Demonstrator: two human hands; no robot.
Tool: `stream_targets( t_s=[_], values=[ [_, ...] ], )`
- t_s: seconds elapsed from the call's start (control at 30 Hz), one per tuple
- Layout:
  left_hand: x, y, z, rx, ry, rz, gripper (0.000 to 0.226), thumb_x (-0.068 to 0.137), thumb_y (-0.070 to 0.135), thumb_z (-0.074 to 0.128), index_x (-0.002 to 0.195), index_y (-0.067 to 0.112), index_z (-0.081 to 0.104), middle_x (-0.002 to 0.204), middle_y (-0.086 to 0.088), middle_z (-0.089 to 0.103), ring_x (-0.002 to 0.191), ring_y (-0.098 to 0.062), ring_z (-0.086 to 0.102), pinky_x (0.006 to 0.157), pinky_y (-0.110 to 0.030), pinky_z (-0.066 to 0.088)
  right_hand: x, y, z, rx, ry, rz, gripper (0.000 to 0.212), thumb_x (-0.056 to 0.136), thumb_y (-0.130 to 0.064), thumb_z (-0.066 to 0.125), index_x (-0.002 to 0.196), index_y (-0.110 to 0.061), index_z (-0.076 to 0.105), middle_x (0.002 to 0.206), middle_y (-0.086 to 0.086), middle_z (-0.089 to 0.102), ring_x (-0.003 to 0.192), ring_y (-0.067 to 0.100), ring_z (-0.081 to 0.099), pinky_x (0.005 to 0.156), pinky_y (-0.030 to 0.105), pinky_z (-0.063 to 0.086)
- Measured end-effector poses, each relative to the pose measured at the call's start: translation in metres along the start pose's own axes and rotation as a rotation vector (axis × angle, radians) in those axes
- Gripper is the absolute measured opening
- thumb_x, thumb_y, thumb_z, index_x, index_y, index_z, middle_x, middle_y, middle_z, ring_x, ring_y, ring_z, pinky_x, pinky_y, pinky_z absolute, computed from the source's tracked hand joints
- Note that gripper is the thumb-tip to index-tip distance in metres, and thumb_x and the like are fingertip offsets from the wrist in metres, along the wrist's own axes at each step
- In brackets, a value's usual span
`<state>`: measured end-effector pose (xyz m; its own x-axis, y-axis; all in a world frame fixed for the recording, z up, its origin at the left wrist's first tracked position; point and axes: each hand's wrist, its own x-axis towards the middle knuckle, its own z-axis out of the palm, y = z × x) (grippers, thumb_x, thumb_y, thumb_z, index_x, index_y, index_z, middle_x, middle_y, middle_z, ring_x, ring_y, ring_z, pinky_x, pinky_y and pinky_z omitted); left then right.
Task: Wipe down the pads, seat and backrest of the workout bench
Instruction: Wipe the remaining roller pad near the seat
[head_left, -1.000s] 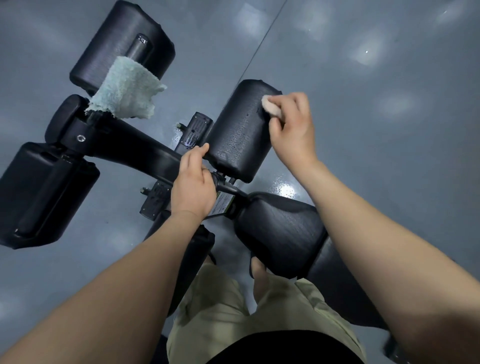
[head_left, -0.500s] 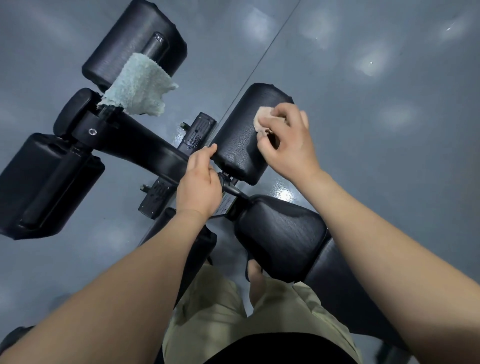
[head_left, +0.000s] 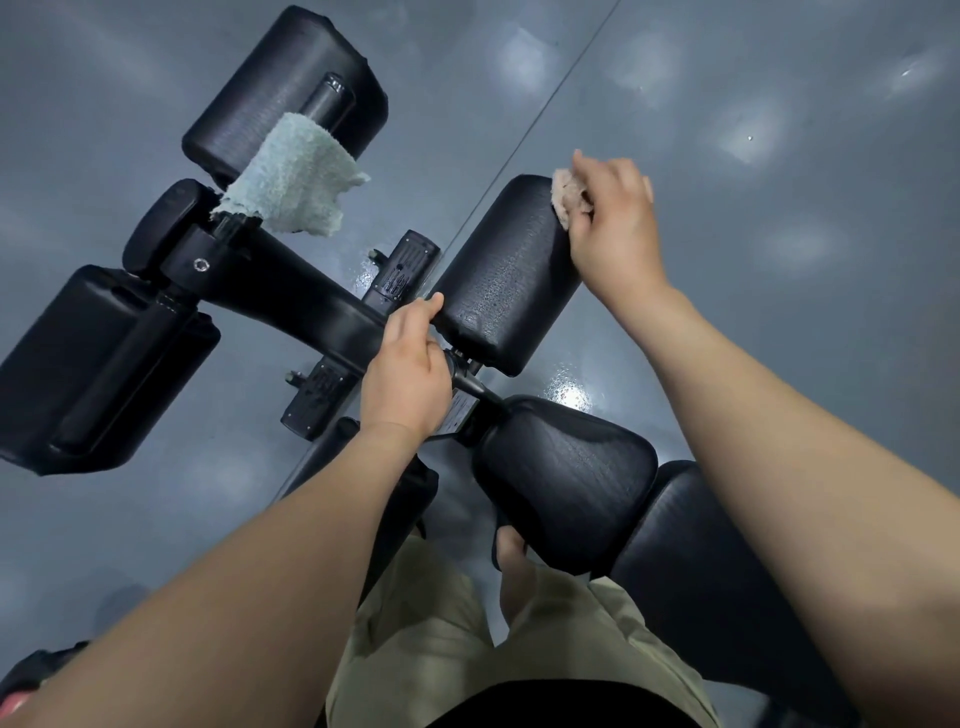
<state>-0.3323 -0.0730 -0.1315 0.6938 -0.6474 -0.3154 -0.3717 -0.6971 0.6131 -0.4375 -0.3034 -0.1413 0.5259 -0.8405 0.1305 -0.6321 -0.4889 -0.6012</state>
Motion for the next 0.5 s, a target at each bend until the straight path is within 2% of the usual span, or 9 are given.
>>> stream_targets(
  t_s=[0.07,0.13,0.27,0.33,0.43,0.5],
  values=[
    [0.000,0.000,-0.001,0.002,0.000,-0.001,0.048,0.101,0.014,0.037,0.140,0.039,0.046,0.144,0.017,0.043,0.091,0.002,0.043,0.080,-0.025,0.034,-0.003,-0.003,0.005,-0.021,-0.013,-0.027,0.042,0.090,-0.005,0.049,0.128,-0.010,0.066,0.114,0.014,0.059,0.101,0.039,0.052,0.089,0.017,0.029],
    [0.000,0.000,-0.001,0.001,-0.002,-0.007,0.048,0.101,0.015,0.036,0.141,0.040,0.044,0.144,0.018,0.042,0.090,0.001,0.044,0.079,-0.025,0.035,-0.012,-0.007,0.005,-0.018,-0.010,-0.071,0.041,0.086,-0.001,0.050,0.121,-0.011,0.069,0.113,0.013,0.059,0.098,0.038,0.051,0.088,0.021,0.033],
    [-0.001,0.002,-0.001,0.002,0.000,-0.019,0.049,0.101,0.016,0.035,0.141,0.044,0.040,0.141,0.020,0.042,0.088,-0.002,0.045,0.078,-0.026,0.034,-0.035,-0.012,0.006,0.007,-0.029,-0.118,0.042,0.084,0.002,0.049,0.117,-0.012,0.069,0.116,0.008,0.060,0.099,0.034,0.049,0.089,0.023,0.037],
    [0.000,0.001,0.000,-0.009,0.008,-0.030,0.049,0.101,0.017,0.035,0.143,0.043,0.039,0.137,0.021,0.043,0.089,-0.003,0.045,0.080,-0.026,0.035,-0.044,-0.010,0.005,0.019,-0.029,-0.108,0.043,0.085,0.001,0.048,0.120,-0.013,0.069,0.116,0.007,0.059,0.099,0.032,0.048,0.091,0.019,0.035],
    [0.000,0.000,0.001,-0.005,0.009,-0.036,0.049,0.102,0.019,0.035,0.146,0.040,0.039,0.141,0.022,0.040,0.091,-0.004,0.045,0.082,-0.026,0.035,-0.056,-0.004,0.005,0.035,-0.015,-0.047,0.040,0.089,0.000,0.047,0.119,-0.015,0.068,0.114,0.005,0.057,0.098,0.030,0.048,0.092,0.005,0.025],
    [0.000,-0.001,0.002,0.003,0.009,-0.028,0.049,0.102,0.019,0.035,0.146,0.039,0.040,0.145,0.020,0.039,0.094,-0.003,0.045,0.083,-0.026,0.035,-0.061,-0.002,0.006,0.056,-0.015,-0.021,0.036,0.093,-0.003,0.049,0.120,-0.016,0.067,0.113,0.005,0.055,0.099,0.031,0.049,0.093,0.005,0.026]
  ],
)
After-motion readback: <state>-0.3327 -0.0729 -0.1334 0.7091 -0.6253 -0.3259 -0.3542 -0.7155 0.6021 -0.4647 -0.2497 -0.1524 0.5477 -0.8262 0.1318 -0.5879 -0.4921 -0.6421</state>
